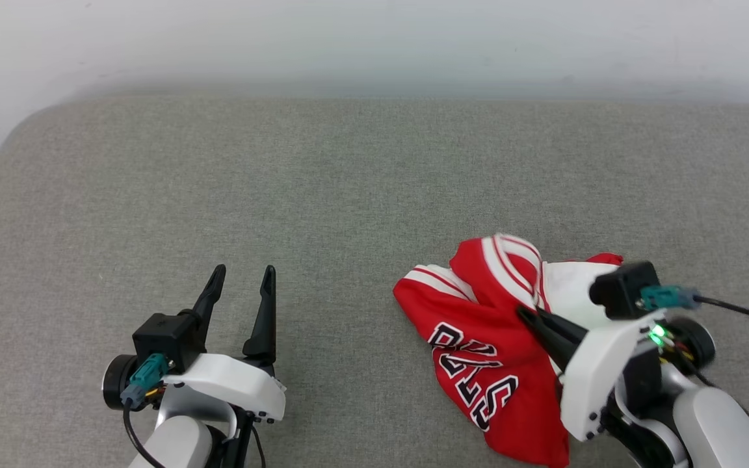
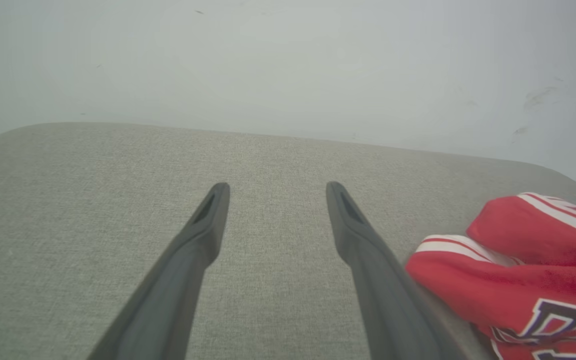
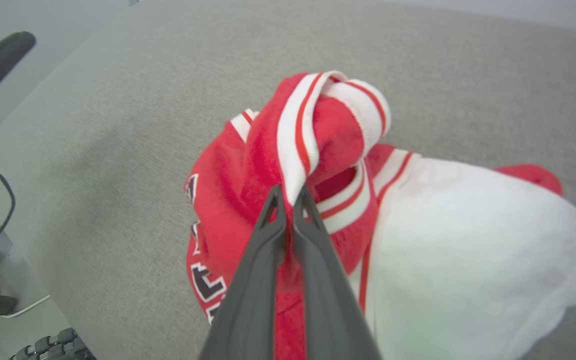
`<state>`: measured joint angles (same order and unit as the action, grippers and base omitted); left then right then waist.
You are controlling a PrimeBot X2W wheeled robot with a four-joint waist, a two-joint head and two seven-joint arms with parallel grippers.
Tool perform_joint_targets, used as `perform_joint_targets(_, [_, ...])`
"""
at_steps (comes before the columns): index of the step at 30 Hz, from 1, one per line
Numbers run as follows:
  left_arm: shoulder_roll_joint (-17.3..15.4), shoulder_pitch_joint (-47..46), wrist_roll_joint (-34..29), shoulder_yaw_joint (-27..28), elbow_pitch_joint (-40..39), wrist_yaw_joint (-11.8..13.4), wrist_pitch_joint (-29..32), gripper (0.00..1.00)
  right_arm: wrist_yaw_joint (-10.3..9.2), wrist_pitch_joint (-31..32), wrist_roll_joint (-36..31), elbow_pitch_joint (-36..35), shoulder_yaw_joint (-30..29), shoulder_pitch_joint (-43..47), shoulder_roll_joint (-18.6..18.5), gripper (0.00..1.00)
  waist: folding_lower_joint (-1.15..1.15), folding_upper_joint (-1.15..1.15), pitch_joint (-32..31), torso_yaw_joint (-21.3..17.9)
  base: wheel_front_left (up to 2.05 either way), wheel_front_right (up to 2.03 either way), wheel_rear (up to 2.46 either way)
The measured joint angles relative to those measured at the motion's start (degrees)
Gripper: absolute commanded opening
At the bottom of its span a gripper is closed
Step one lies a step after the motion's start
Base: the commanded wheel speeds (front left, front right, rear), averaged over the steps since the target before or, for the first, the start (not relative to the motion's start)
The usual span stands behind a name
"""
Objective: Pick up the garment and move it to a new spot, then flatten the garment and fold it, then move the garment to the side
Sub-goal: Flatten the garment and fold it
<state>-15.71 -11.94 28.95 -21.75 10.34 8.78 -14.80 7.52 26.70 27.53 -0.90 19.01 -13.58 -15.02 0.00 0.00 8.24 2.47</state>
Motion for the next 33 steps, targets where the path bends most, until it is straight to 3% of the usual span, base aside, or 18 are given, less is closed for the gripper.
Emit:
perform_joint_targets(10, [0.2, -0.2, 0.0, -0.6, 0.4, -0.1, 0.0, 1.0, 0.0, -3.5, -1.2, 10.6, -11.0, 8.1, 3.7, 0.02, 0.0, 0.0, 0.5, -0.3, 0.0, 0.0, 0.0])
perform_joint_targets(12, [0.1, -0.2, 0.0, -0.7, 0.5, -0.1, 0.0, 1.0, -0.01, -4.8, -0.5, 10.9, -12.3, 8.8, 5.0, 0.53, 0.0, 0.0, 0.5, -0.4, 0.0, 0.0, 0.0])
perform_joint_targets(13, [0.1, -0.2, 0.0, -0.7, 0.5, -0.1, 0.0, 1.0, -0.01, -5.7, -0.3, 10.8, -12.6, 9.0, 5.5, 1.0, 0.0, 0.0, 0.5, -0.5, 0.0, 0.0, 0.0])
perform_joint_targets(19, [-0.3, -0.1, 0.5, -0.6, 0.8, 0.0, 0.3, 1.0, -0.01, -14.8, -1.8, 6.3, -14.3, 10.1, 6.5, 1.0, 0.0, 0.0, -0.7, -0.9, 0.0, 0.0, 0.0])
perform_joint_targets(24, [-1.4, 0.1, 0.4, -1.4, 1.0, 0.0, 1.6, 1.0, -0.01, -20.9, -7.1, 3.1, -18.2, 12.7, 8.5, 1.0, -0.01, 0.0, -2.7, -1.7, 0.0, 0.0, 0.0])
perform_joint_targets(33, [-2.1, -5.1, 0.1, -6.6, 0.3, -3.8, 13.2, 1.0, -0.01, -24.4, -15.5, -4.3, -23.4, 16.1, 11.6, 1.0, -0.01, 0.0, -4.3, -4.9, 0.0, 0.0, 0.0])
